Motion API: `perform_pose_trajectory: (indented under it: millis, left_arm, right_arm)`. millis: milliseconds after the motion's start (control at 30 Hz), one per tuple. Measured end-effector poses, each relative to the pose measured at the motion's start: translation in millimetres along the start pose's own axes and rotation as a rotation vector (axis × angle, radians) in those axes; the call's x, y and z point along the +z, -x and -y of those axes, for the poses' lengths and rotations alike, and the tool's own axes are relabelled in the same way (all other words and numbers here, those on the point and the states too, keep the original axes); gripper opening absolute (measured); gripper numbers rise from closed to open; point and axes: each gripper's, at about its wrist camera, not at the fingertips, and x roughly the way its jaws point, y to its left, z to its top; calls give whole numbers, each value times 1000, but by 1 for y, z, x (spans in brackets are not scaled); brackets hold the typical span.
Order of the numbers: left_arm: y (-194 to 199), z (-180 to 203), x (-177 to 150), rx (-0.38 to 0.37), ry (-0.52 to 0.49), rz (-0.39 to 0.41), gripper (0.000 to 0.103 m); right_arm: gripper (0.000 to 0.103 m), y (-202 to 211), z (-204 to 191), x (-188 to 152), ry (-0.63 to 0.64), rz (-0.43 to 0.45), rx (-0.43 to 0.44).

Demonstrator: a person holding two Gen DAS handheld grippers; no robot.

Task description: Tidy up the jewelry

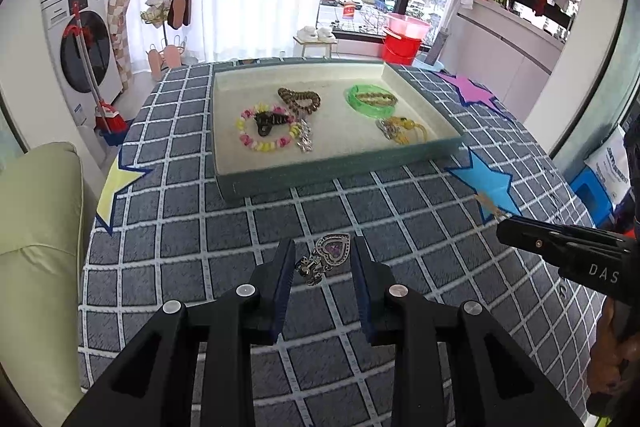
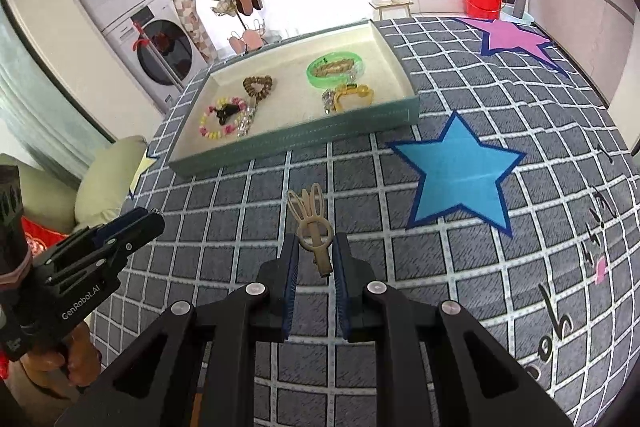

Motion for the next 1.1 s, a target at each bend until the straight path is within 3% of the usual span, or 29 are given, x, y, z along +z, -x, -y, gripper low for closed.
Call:
perform_pose_trajectory:
  millis: [633,1100]
  left_arm:
    - [-26,-28,73,56,44,85,43]
    - [-82,-24,100,106,33,36,43]
  right_arm:
    - [19,-30,-6,88,45,28,-15]
    - [19,-78,-8,125,44,7,-56]
